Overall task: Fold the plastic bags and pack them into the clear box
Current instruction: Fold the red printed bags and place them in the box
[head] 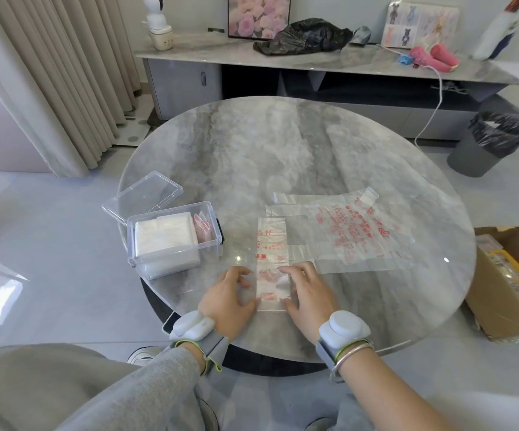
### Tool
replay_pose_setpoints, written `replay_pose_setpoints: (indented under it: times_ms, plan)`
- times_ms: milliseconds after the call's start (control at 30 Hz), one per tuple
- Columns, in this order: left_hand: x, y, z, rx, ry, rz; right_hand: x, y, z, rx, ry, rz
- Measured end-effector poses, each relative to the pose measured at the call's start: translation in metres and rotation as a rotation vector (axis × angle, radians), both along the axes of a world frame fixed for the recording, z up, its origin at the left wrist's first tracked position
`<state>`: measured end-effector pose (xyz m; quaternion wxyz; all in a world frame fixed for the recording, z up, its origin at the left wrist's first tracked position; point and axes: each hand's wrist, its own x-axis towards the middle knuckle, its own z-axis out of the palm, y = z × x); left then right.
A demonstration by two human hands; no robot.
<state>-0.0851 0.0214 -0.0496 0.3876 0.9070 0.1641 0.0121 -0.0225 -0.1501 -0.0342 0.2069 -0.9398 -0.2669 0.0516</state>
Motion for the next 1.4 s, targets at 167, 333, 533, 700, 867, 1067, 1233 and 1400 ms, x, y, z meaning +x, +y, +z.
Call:
replay_pose_setpoints:
  times_ms: [167,333,533,700,867,1067,1233,1400]
  plan:
    - [0.000,-0.001,-0.002,0.145,-0.054,-0.093,-0.006,-0.008,0.008,-0.061,-0.073,0.111]
    - [0.001,0.000,-0.005,0.209,-0.062,-0.192,-0.013,-0.014,0.009,-0.135,-0.255,0.177]
    - [0.003,0.001,-0.009,0.225,-0.071,-0.228,-0.009,-0.015,0.003,-0.134,-0.503,0.348]
    - [0.002,0.002,-0.007,0.222,-0.086,-0.252,-0.015,-0.007,-0.007,0.002,-0.675,0.344]
    - [0.002,0.002,-0.008,0.240,-0.067,-0.266,-0.017,-0.007,-0.005,-0.007,-0.632,0.260]
    - [0.002,0.005,-0.009,0.223,-0.095,-0.266,-0.017,-0.016,-0.001,0.047,-0.688,0.240]
    - [0.003,0.004,-0.009,0.227,-0.084,-0.268,-0.018,-0.017,-0.004,0.022,-0.678,0.242]
    - [0.005,0.003,-0.007,0.247,-0.053,-0.268,-0.014,-0.018,-0.018,-0.001,-0.619,0.297]
